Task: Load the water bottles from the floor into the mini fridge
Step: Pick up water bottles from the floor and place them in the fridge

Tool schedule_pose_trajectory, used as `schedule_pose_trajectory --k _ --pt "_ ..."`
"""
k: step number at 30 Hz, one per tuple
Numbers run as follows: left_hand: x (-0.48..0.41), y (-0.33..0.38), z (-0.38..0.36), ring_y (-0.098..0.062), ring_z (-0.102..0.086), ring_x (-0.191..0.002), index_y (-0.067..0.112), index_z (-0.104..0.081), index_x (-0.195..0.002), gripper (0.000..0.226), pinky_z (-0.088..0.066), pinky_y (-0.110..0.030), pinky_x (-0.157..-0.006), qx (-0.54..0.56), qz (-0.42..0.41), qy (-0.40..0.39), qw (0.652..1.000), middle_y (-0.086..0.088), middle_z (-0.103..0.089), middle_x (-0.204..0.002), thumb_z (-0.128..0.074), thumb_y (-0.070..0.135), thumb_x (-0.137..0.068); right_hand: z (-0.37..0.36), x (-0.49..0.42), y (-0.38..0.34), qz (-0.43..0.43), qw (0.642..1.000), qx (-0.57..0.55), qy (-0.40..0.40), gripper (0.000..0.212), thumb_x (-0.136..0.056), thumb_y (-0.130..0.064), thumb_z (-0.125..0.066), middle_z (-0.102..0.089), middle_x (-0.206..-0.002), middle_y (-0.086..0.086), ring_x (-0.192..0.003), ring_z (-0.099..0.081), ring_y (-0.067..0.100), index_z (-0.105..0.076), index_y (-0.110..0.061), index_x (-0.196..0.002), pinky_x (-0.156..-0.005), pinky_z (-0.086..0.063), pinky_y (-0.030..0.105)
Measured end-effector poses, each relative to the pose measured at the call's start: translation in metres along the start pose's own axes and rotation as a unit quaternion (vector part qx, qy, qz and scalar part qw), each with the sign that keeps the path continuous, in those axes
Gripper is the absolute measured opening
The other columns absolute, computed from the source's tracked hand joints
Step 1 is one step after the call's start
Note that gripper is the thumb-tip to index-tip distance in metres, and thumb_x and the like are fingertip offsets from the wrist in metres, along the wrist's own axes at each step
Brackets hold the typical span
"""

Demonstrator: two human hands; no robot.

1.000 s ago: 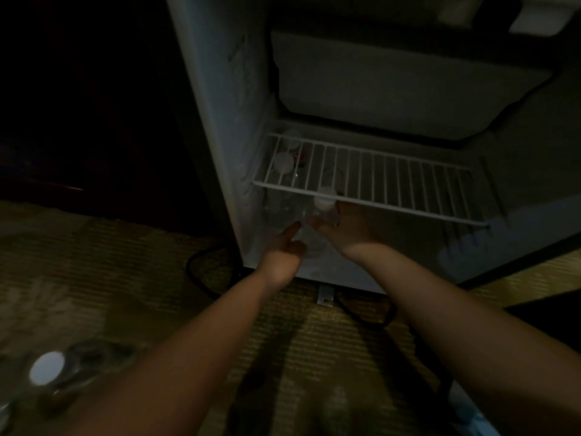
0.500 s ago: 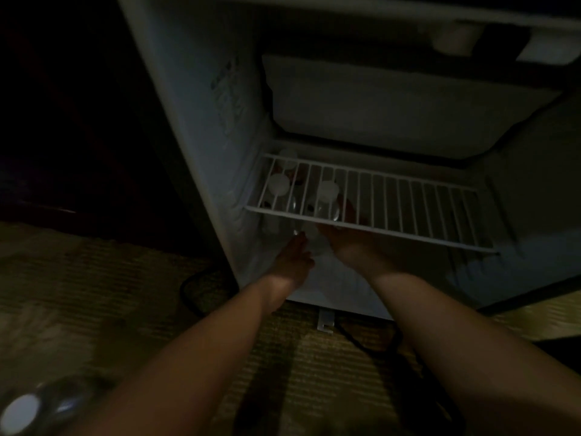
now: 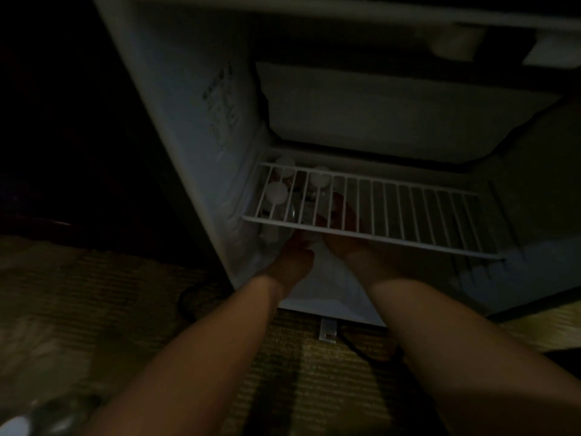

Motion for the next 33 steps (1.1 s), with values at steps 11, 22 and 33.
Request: schedule_pose_trajectory --k 11,22,33 --pt "0.071 -0.027 0.022 -0.023 -0.051 -0.105 0.008 -0.059 -0.105 0.025 -0.047 -0.027 -0.086 -0.053 0.019 -0.078 0.995 -0.009 -0.054 -0.112 -0.037 0.018 -0.099 0.008 0.067 -0.009 -0.058 0.982 0.132 -0.119 0.027 -0.095 -0.026 -0.051 -0.064 -0.111 0.016 -0.102 -0.061 0.028 -0.064 -0.005 -0.105 -0.076 -0.043 0.026" --pt "0.198 -0.023 0.111 -0.02 -0.056 -0.105 0.013 -0.06 -0.115 0.03 -0.043 -0.028 -0.085 -0.269 -0.072 -0.055 0.959 -0.005 -0.059 -0.112 -0.043 0.03 -0.097 0.03 0.179 -0.105 0.044 0.937 0.251 -0.241 0.027 -0.094 -0.025 -0.054 -0.065 -0.112 0.01 -0.092 -0.068 0.02 -0.061 -0.009 -0.114 -0.075 -0.049 0.028" --pt "0.371 -0.058 0.224 -0.023 -0.055 -0.116 0.015 -0.054 -0.127 0.04 -0.045 -0.033 -0.098 -0.381 -0.032 0.025 0.924 -0.007 -0.059 -0.128 -0.047 0.036 -0.094 0.0 0.317 -0.247 0.226 0.872 0.339 -0.271 0.031 -0.095 -0.029 -0.051 -0.053 -0.097 -0.004 -0.091 -0.054 0.013 -0.056 -0.016 -0.123 -0.082 -0.045 0.028"
Point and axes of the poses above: each hand's wrist, its own x-axis away from the middle knuckle, its own z-axis out of the back of the hand, y = z × x, the point moved 1 cm from there along -x, towards the middle knuckle
